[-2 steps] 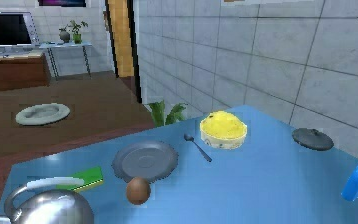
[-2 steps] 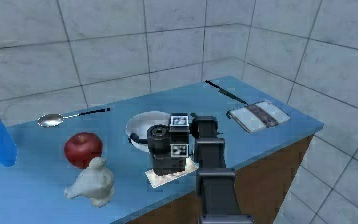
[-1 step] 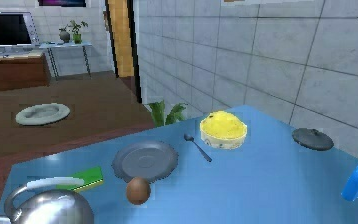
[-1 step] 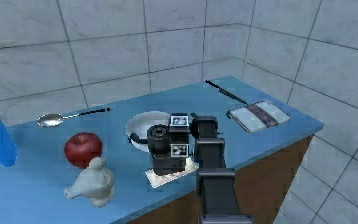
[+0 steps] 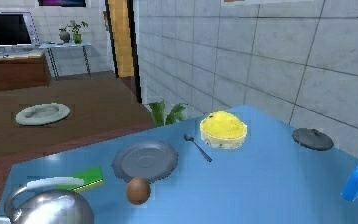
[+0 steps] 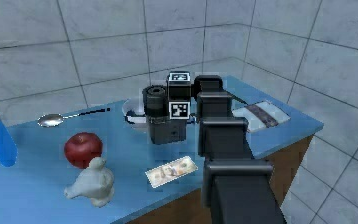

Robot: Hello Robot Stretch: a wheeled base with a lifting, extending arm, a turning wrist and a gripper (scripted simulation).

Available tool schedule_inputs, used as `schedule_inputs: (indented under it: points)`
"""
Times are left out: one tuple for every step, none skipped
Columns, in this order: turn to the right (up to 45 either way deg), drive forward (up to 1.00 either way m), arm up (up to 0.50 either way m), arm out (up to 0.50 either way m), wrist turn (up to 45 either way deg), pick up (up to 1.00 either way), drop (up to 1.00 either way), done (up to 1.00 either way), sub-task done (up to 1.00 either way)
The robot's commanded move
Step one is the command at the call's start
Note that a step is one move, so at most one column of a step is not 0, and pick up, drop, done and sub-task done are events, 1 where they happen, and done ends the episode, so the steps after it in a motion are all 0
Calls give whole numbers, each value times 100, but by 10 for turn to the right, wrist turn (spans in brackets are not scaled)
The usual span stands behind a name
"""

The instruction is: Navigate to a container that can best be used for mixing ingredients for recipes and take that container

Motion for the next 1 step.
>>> schedule_inputs:
  points:
    - [0, 0, 0, 0, 0, 0, 0, 100, 0]
